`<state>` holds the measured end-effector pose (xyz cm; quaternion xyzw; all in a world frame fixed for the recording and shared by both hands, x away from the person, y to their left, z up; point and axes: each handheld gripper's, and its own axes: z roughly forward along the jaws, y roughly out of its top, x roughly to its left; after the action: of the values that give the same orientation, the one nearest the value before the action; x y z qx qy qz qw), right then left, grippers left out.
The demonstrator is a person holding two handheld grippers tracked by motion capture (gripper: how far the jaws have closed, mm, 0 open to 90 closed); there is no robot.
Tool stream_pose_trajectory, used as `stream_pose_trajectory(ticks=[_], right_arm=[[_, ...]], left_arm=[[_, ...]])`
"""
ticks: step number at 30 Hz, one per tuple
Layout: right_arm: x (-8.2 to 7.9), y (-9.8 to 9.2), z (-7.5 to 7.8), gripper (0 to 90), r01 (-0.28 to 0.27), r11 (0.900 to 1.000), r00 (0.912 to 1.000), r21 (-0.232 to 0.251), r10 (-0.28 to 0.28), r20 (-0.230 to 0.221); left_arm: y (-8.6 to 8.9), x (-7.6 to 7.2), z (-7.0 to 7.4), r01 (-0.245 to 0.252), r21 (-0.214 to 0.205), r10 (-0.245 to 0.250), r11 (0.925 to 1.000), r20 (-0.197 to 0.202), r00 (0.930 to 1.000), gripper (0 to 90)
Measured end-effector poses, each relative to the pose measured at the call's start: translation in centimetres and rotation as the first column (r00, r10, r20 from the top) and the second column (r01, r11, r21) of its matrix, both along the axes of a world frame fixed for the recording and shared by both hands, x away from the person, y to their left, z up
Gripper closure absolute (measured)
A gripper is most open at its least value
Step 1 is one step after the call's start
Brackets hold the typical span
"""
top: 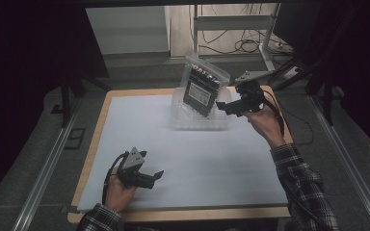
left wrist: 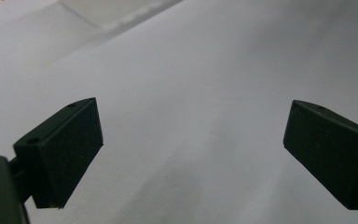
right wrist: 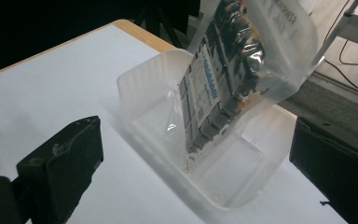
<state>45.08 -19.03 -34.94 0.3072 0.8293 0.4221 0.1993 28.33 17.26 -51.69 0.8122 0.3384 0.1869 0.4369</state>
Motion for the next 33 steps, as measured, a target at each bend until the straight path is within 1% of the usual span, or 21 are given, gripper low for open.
stream_pose_trajectory(ticks=[4, 8, 14, 17, 21, 24, 28, 33], right_arm=[[-0.8, -0.2, -0.6, 1.4, -0.007, 0.9999, 1.0000, 0.008, 0.007, -0.002], [-1.2, -0.3, -1.1, 1.1, -0.013, 0.9999, 0.9999, 0.011, 0.013, 0.002], [-1.9, -0.6, -2.0, 1.0, -0.022, 0.9998, 0.9998, -0.001, 0.022, -0.001], [-2.3, -1.0, -2.6, 0.8, -0.022, 0.9997, 0.9998, -0.006, 0.022, -0.005], [-2.6, -1.4, -3.0, 0.3, -0.019, 0.9998, 0.9998, -0.005, 0.019, -0.005], [-3.2, -1.9, -3.6, 0.0, -0.015, 0.9999, 0.9999, -0.008, 0.015, -0.008], [-3.7, -2.3, -3.9, 0.0, -0.013, 0.9998, 0.9999, -0.012, 0.013, -0.003], [-4.7, -2.9, -4.1, 0.0, -0.011, 0.9998, 0.9999, -0.018, 0.011, 0.010]], left_arm=[[0.0, 0.0, 0.0, 0.002, 0.001, -0.002, 1.0000, -0.003, 1.0000, 4.3], [-0.1, 0.0, 0.0, 0.003, 0.006, -0.003, 1.0000, -0.001, 1.0000, 4.3], [-0.2, 0.0, 0.0, 0.002, 0.022, -0.002, 0.9998, 0.003, 1.0000, 4.3], [-0.2, -0.1, 0.0, 0.001, 0.027, -0.001, 0.9996, 0.003, 1.0000, 4.4], [-0.3, -0.1, 0.0, 0.001, 0.031, -0.001, 0.9995, 0.004, 1.0000, 4.4], [-0.3, -0.1, 0.0, 0.001, 0.033, -0.002, 0.9995, 0.004, 1.0000, 4.6], [-0.4, -0.1, 0.0, 0.004, 0.035, -0.004, 0.9994, 0.002, 1.0000, 4.9], [-0.4, -0.1, 0.0, 0.006, 0.040, -0.006, 0.9992, -0.001, 1.0000, 5.0]])
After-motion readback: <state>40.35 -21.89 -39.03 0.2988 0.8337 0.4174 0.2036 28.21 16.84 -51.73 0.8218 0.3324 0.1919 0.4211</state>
